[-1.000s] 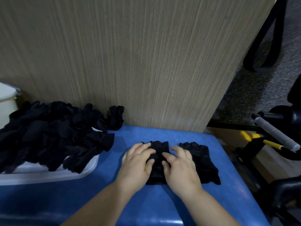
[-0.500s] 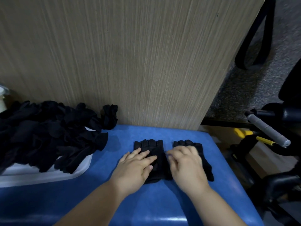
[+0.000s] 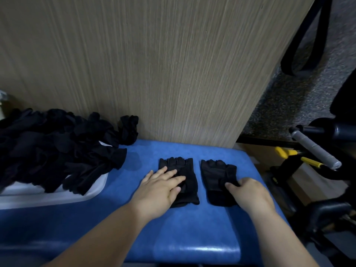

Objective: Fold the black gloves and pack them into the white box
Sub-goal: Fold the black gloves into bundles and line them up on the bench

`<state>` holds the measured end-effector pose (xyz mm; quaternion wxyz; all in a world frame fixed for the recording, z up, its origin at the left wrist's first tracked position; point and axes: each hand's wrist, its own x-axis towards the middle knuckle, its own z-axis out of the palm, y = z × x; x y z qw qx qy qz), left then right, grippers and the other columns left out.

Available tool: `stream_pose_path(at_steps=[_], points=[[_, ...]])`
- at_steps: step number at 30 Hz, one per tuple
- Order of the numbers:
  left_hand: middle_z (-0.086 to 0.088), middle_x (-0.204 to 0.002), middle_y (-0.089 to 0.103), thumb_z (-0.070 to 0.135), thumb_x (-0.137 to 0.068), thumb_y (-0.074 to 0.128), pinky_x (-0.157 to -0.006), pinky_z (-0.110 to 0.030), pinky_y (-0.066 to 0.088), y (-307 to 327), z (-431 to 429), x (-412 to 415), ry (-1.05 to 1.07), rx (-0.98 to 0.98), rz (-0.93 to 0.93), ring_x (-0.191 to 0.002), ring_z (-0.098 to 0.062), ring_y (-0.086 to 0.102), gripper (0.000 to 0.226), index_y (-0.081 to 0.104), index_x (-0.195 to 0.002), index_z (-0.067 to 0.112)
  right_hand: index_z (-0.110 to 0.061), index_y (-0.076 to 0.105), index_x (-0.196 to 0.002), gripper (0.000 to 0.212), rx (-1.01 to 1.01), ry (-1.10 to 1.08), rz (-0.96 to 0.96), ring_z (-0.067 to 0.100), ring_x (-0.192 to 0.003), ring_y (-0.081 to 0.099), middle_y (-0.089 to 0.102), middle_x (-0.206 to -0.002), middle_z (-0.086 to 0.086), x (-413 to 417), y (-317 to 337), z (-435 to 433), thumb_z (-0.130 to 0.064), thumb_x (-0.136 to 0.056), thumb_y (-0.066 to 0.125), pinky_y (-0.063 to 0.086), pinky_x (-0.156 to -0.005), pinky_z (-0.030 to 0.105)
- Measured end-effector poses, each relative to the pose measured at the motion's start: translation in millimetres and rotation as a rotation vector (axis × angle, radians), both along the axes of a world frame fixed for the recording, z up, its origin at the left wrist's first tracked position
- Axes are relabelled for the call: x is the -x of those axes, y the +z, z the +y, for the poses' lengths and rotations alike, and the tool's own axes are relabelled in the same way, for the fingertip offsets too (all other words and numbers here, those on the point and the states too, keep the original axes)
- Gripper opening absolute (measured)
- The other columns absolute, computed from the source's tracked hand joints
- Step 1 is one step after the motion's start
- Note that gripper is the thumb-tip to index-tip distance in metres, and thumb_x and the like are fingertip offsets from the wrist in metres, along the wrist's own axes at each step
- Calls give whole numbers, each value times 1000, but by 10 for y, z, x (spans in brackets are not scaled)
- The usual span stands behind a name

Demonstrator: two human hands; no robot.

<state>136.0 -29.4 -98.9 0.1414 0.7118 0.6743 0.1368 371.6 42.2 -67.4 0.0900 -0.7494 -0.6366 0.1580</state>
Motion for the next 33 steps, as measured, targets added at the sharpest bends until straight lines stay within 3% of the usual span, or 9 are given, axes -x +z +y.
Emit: stream_pose_path(at_steps=[6, 11, 14, 16, 20, 23, 27, 29, 33], points=[[21, -156, 18, 43, -101, 30, -119, -33, -3, 40, 0, 10, 12, -15, -49, -146, -5, 2, 41, 32, -143, 46, -16, 54, -89, 22, -80, 65, 423, 20, -83, 58, 62, -86, 2, 247, 119, -29, -35, -87, 64, 42, -65, 32], [22, -148, 34, 41, -100, 37, -119, -32, 6, 49, 16, 17, 43, -69, -161, -144, -4, 14, 35, 48, -134, 41, -20, 53, -85, 23, -87, 140, 718, 21, -82, 64, 67, -88, 4, 550, 219, -80, -27, -79, 74, 51, -78, 40], [17, -128, 53, 34, -99, 43, -109, -25, 26, 68, 25, 19, 107, -151, -333, -131, -6, 36, 26, 59, -120, 32, -24, 53, -100, 26, 32, 258, 941, 11, -74, 63, 67, -92, -2, 668, 291, -145, -26, -82, 73, 47, -62, 29], [16, -109, 57, 31, -99, 43, -99, -22, 33, 104, 27, 18, 185, -184, -415, -116, -7, 44, 22, 62, -110, 28, -24, 53, -110, 27, 126, 345, 1017, 4, -76, 61, 67, -94, -5, 707, 314, -191, -22, -87, 67, 42, -61, 22], [18, -102, 59, 26, -98, 39, -96, -24, 34, 136, 25, 68, 316, -192, -457, -109, -6, 43, 27, 65, -100, 28, -26, 56, -102, 15, 24, 304, 987, 5, -77, 61, 69, -98, -1, 676, 202, -176, -17, -91, 62, 44, -66, 20], [14, -102, 60, 26, -98, 36, -89, -22, 32, 138, 28, 77, 338, -140, -473, -108, -9, 43, 30, 66, -96, 23, -25, 56, -99, 9, -75, 167, 728, 13, -82, 59, 66, -95, -5, 572, 93, -126, -25, -91, 61, 44, -67, 26], [10, -88, 60, 43, -96, 41, -83, -28, 41, 115, 52, 35, 354, -153, -477, -99, -14, 51, 28, 60, -86, 24, -24, 55, -106, 23, 25, 164, 529, 14, -80, 58, 60, -89, -6, 511, 4, -127, -40, -90, 59, 46, -71, 29], [14, -87, 56, 48, -92, 49, -81, -27, 43, 115, 53, 10, 373, -187, -488, -95, -11, 51, 20, 55, -93, 29, -25, 54, -110, 28, 43, 174, 509, 14, -86, 57, 58, -94, -7, 536, 20, -136, -43, -90, 58, 42, -74, 27], [20, -95, 57, 42, -91, 55, -85, -21, 39, 144, 50, -18, 345, -185, -499, -103, -7, 49, 27, 55, -116, 31, -27, 50, -116, 36, 77, 198, 501, 15, -93, 59, 61, -108, -2, 604, 14, -133, -47, -88, 60, 44, -74, 27]])
